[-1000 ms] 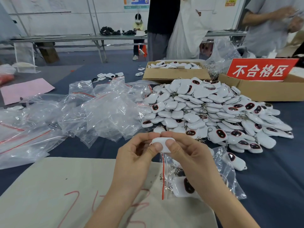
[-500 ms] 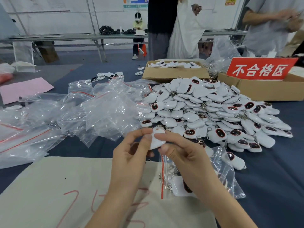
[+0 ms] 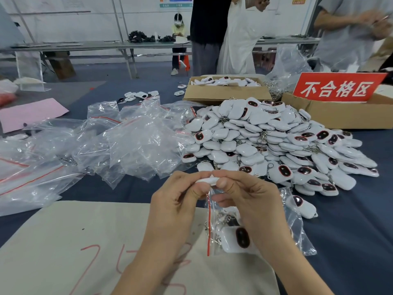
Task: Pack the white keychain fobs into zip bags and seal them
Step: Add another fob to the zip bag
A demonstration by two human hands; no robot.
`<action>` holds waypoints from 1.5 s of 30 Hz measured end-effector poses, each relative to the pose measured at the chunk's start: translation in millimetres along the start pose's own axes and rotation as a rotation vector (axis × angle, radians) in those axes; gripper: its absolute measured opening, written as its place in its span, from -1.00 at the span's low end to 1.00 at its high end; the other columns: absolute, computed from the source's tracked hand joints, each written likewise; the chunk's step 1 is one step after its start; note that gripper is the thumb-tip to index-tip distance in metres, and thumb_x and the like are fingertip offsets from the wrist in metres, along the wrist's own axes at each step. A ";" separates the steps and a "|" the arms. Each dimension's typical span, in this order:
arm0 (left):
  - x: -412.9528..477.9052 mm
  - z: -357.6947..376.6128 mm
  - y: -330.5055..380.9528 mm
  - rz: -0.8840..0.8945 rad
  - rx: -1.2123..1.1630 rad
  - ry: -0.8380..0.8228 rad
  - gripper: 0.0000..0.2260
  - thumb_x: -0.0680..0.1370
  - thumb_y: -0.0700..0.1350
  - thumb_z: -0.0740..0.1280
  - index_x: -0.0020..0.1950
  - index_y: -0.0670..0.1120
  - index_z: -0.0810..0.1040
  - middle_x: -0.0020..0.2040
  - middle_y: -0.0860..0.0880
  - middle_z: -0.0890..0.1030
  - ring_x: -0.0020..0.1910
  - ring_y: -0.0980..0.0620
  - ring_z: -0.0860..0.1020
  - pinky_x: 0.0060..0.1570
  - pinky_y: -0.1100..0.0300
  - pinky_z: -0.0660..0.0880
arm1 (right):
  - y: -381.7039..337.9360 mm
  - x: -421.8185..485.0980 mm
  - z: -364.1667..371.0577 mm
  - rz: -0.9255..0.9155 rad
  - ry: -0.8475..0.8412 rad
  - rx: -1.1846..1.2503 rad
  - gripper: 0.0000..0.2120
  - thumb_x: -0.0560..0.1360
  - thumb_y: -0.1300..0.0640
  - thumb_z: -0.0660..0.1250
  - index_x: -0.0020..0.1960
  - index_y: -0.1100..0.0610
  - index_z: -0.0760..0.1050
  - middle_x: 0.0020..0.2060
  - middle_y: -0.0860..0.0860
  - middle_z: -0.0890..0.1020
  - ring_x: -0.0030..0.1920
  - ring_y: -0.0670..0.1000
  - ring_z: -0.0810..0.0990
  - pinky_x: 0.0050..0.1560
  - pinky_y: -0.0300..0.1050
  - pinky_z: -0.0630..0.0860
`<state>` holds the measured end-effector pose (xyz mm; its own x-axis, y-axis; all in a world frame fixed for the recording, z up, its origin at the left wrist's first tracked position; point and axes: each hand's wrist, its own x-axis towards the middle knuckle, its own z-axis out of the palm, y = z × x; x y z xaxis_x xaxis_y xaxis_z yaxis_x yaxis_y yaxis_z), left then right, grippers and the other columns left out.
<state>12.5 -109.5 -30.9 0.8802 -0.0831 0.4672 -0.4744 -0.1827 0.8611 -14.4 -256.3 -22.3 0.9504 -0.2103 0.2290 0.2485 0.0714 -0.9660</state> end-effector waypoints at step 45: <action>3.6 -8.0 -6.1 -0.455 0.114 -0.023 -0.68 0.68 -0.04 0.22 -0.19 -0.02 0.66 -0.49 0.15 0.46 -0.43 0.10 0.38 -0.27 0.11 0.33 | -18.6 18.8 -64.3 0.038 0.603 0.217 -0.75 0.60 0.29 0.19 0.07 0.06 0.61 -0.28 0.02 0.71 -0.35 -0.04 0.64 -0.29 -0.22 0.61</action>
<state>18.4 -100.9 -32.9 0.9991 0.0085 0.0417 -0.0370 -0.3119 0.9494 -13.2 -324.3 -7.7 0.7031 -0.7106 0.0261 0.3088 0.2721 -0.9114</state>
